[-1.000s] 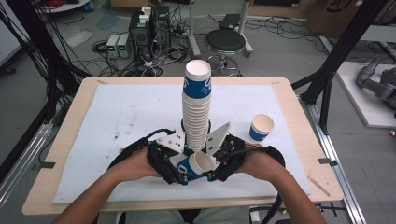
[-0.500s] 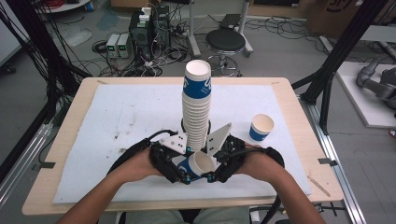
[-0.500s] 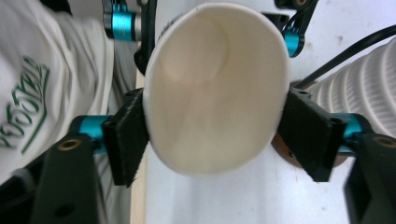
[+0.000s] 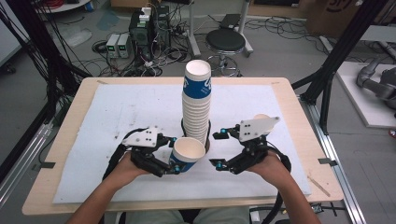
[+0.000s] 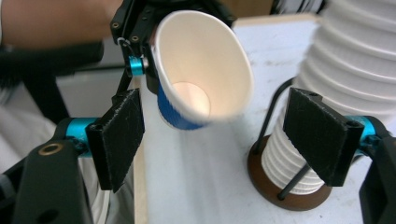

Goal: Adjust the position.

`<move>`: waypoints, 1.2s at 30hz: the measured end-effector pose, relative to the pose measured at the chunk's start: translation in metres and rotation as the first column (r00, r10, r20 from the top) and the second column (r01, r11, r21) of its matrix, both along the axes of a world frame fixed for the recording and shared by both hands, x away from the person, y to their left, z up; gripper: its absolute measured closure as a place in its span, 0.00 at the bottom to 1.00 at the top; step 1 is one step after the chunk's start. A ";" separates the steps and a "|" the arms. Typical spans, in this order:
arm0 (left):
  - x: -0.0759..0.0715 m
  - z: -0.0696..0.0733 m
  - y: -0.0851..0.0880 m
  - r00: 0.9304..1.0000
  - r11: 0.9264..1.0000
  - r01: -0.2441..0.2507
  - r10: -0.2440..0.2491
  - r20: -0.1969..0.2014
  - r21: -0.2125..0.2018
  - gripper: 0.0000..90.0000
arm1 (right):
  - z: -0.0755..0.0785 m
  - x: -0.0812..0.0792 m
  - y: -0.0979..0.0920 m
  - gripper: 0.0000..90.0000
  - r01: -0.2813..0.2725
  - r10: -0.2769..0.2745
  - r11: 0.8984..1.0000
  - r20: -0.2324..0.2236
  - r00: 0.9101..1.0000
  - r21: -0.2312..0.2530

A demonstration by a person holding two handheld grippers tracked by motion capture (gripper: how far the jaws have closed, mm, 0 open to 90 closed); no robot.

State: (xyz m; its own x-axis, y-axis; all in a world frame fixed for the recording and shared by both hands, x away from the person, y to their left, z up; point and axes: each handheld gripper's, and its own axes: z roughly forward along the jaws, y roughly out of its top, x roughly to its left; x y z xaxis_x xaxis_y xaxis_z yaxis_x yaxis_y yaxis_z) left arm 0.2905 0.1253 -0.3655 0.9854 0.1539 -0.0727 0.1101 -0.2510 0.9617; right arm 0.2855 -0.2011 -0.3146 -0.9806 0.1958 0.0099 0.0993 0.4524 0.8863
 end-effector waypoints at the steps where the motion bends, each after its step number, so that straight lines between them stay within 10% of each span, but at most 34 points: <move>1: -0.001 0.000 0.004 1.000 0.999 -0.014 0.014 0.012 -0.031 0.33 | -0.002 0.000 -0.004 0.24 0.021 -0.021 0.999 -0.002 1.000 0.026; 7: -0.002 -0.002 0.027 0.993 0.980 -0.092 0.104 0.060 -0.178 0.33 | -0.012 -0.001 -0.025 0.24 0.118 -0.118 0.988 -0.006 0.993 0.097; 12: -0.002 -0.006 0.041 0.983 0.965 -0.142 0.163 0.083 -0.220 0.33 | -0.022 -0.002 -0.040 0.24 0.189 -0.188 0.976 -0.018 0.982 0.108; 36: 0.007 -0.025 0.093 0.916 0.873 -0.330 0.388 0.102 -0.360 0.33 | -0.051 0.004 -0.083 0.24 0.466 -0.476 0.871 0.029 0.879 0.156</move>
